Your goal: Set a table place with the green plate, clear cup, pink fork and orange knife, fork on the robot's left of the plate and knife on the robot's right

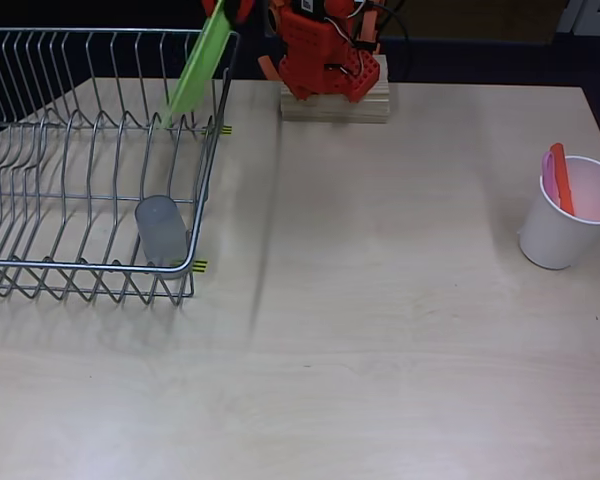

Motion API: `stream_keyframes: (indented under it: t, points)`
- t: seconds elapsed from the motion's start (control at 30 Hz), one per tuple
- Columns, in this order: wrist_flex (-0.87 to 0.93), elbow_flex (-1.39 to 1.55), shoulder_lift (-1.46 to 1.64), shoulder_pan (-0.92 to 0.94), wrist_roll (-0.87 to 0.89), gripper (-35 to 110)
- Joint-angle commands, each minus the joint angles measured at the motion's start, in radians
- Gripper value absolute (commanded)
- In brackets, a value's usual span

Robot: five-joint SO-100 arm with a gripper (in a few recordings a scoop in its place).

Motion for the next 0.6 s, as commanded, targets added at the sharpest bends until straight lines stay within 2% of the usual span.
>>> stream_keyframes:
  t: [0.0, 0.23, 0.4, 0.57]
  points:
    - [-0.061, 0.021, 0.057, -0.233, 0.123, 0]
    - [-0.276, 0.247, -0.067, -0.555, 0.434, 0]
    - [-0.396, 0.454, -0.212, -0.603, 0.703, 0]
    - [-0.518, 0.523, -0.377, -0.609, 0.828, 0]
